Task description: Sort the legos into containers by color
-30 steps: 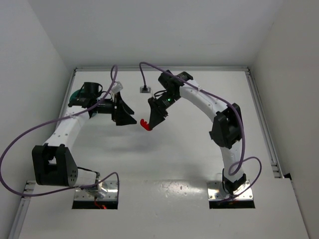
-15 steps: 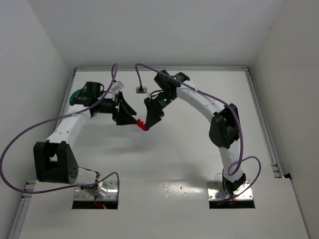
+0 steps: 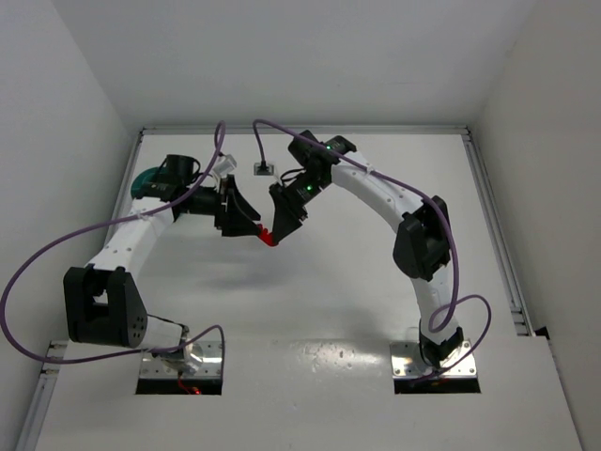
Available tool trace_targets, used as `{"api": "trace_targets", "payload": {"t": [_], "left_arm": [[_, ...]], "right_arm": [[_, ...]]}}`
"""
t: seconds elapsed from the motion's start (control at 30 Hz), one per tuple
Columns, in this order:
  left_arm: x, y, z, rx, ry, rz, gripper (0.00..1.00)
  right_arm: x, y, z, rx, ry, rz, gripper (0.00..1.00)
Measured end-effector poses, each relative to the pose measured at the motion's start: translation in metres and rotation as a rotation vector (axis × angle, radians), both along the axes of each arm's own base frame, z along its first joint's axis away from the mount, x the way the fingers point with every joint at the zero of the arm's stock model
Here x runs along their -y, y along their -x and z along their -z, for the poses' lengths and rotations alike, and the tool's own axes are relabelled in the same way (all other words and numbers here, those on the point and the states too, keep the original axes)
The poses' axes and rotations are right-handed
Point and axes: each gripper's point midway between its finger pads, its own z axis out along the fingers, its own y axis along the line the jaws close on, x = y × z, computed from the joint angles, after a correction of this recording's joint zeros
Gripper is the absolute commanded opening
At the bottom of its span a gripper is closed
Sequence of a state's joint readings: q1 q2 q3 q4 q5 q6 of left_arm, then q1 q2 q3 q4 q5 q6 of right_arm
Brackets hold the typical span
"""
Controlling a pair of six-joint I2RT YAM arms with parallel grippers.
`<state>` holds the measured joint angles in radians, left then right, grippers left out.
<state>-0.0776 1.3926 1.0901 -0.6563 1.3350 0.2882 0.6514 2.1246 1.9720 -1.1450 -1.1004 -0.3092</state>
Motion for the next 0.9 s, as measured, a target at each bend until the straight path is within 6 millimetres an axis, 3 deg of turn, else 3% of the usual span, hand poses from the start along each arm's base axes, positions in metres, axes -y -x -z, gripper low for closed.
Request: {"api": "trace_targets", "payload": {"t": [0.47, 0.57, 0.6, 0.8, 0.9], "left_arm": [[0.002, 0.004, 0.002, -0.009, 0.007, 0.014, 0.32], [0.002, 0.004, 0.004, -0.011, 0.002, 0.011, 0.30], [0.002, 0.004, 0.005, -0.008, -0.002, 0.009, 0.30], [-0.002, -0.001, 0.008, 0.001, -0.021, -0.013, 0.27], [-0.012, -0.007, 0.010, -0.004, -0.023, -0.052, 0.27]], "right_arm": [[0.001, -0.006, 0.004, 0.037, 0.025, 0.013, 0.24], [0.001, -0.007, 0.006, 0.041, 0.034, 0.017, 0.47], [0.001, -0.007, 0.006, 0.040, 0.041, 0.021, 0.59], [0.007, -0.020, 0.006, 0.106, 0.075, 0.079, 0.75], [0.019, -0.029, -0.001, 0.161, 0.091, 0.138, 0.77]]}}
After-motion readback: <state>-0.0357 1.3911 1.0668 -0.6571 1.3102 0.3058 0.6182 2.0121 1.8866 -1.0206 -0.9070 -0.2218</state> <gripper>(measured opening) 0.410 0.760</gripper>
